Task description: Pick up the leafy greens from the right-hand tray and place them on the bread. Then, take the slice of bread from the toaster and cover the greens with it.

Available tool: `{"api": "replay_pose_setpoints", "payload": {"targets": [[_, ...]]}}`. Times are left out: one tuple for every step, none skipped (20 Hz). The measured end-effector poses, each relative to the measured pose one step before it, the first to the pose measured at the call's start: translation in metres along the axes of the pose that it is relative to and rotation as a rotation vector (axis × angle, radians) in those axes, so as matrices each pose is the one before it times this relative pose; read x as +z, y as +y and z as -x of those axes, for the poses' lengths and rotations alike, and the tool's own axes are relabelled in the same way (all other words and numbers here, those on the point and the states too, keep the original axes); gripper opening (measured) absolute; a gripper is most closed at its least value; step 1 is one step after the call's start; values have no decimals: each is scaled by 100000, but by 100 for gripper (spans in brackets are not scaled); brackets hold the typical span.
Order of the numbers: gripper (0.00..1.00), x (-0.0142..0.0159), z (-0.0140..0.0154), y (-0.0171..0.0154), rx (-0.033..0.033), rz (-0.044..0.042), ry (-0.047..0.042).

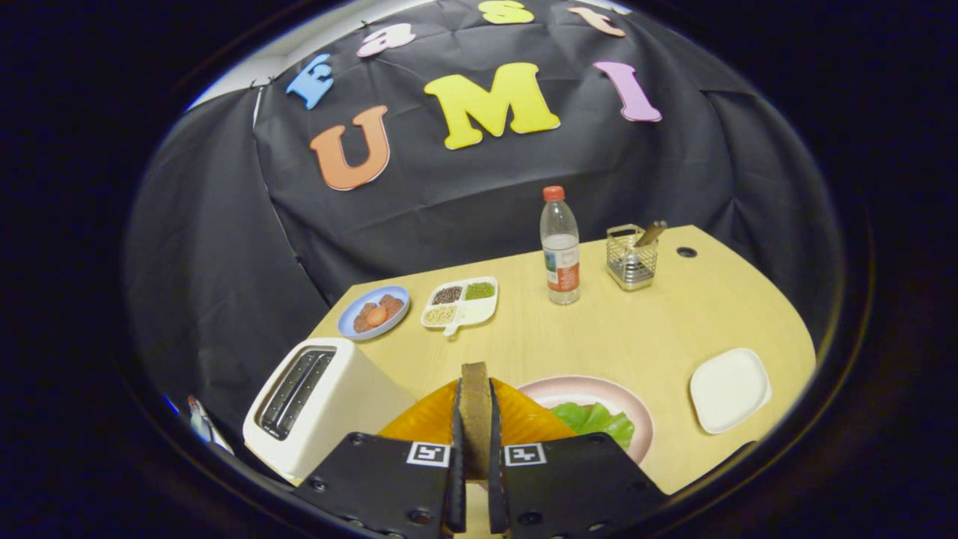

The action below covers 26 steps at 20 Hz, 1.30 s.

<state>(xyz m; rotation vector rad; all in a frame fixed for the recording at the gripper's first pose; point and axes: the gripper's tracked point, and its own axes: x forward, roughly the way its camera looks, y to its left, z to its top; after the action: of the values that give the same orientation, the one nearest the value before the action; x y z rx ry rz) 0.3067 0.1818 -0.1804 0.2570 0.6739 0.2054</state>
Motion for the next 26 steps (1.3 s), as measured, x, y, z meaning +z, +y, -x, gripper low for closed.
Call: {"api": "replay_pose_setpoints", "payload": {"targets": [[12, -420, -357, -502, 143, -979, 779], [12, -462, -423, -514, 420, -691, 1273], [12, -491, -431, -523, 89, -902, 1103], [12, -444, -418, -665, -283, -1046, 1161], [12, -192, -209, -394, 828, -1397, 137], [12, 126, -110, -462, 248, -1174, -705], [12, 1, 177, -694, -1068, -527, -773], [12, 64, -31, -754, -1406, 213, -358], [14, -78, 85, -426, -909, 515, -47], [16, -108, -23, -468, -650, 469, 42], [19, -213, -174, -456, -574, 379, 326], [19, -151, -177, -542, -573, 475, 390], [22, -241, -103, -497, -992, 595, 332], [24, -169, -99, -330, -688, 906, 311], [24, -260, -140, -315, -785, 1452, 413], [24, -221, -139, -401, -877, 1203, 618], [32, -220, 68, -139, -619, 1338, 666], [37, -210, -14, -382, -1076, 1228, 469], [48, -188, -81, -360, -763, 535, 439], [48, -173, 73, -267, -435, 154, 607], [57, -195, 49, -84, -231, 981, 544], [66, -210, 130, -87, -411, 2290, 1114], [75, -80, 383, -188, -714, 1896, 539], [82, 108, 461, -214, -970, 1102, -693], [89, 437, 746, 112, 305, 562, -1413], [97, 538, 792, 26, -310, 485, -2177]]}}
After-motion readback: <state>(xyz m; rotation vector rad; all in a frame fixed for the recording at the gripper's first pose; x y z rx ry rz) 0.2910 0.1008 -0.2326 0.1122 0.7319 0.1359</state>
